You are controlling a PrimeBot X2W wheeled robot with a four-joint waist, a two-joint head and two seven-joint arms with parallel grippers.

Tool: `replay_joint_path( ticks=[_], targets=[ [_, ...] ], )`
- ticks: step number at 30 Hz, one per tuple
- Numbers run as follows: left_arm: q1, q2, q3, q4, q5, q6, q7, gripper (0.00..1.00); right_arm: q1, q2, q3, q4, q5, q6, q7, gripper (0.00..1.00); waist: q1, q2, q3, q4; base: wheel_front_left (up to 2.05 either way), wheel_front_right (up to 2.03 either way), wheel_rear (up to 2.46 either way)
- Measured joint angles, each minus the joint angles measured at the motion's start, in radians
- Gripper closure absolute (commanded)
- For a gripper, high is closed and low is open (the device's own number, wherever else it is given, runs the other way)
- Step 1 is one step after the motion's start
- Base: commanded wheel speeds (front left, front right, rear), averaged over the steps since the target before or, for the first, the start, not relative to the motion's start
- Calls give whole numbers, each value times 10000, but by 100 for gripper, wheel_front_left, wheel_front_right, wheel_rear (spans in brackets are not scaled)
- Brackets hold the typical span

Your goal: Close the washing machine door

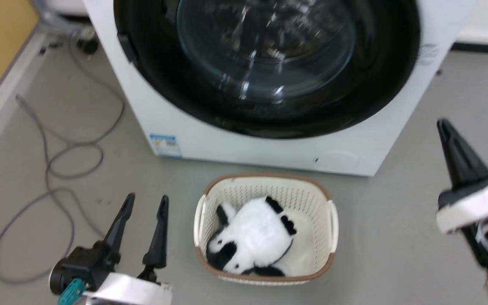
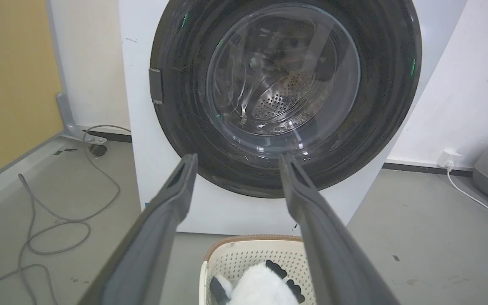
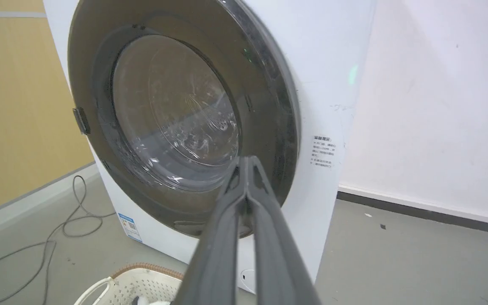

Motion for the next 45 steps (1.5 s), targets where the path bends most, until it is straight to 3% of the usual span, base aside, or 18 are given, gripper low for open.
replay_joint_path(
  ticks=[10, 13, 19, 20, 21, 37, 38, 45],
  targets=[
    [792, -19, 238, 98, 349, 0, 0, 0, 3044, 2251, -2150, -1774, -1937, -2, 0, 100, -1, 0, -1122, -626, 0, 0, 0],
    [884, -36, 343, 157, 558, 0, 0, 0, 3683, 2589, -2424, -2169, -2857, 0, 0, 100, -1, 0, -1314, -700, 0, 0, 0],
    [1073, -165, 456, 305, 811, 0, 0, 0, 4646, 3285, -3070, -2583, -3250, 0, 0, 100, -1, 0, -1555, -697, 0, 0, 0],
    [1095, -198, 500, 336, 853, 0, 0, 0, 4753, 3313, -3097, -2606, -3229, -2, 0, 53, -1, 0, -1569, -699, 0, 0, 0],
    [1119, -221, 539, 364, 907, 0, 0, 0, 4836, 3331, -3110, -2621, -3244, -2, 0, 0, -1, 0, -1578, -701, 0, 0, 0],
    [1192, -468, 928, 489, 1258, 13, 0, 0, 4981, 3382, -2955, -2930, -2886, -2, 0, 0, 0, 0, -1606, -656, 0, 0, 0],
    [1191, -479, 920, 483, 1258, 13, 13, 100, 4973, 3381, -2915, -2926, -2867, 0, 4, 100, 0, 0, -1599, -663, 0, 0, 0],
    [1191, -481, 922, 485, 1258, 15, 52, 100, 4970, 3381, -2882, -2924, -2871, 0, 19, 100, 0, 0, -1598, -678, 0, 0, 0]
  ],
)
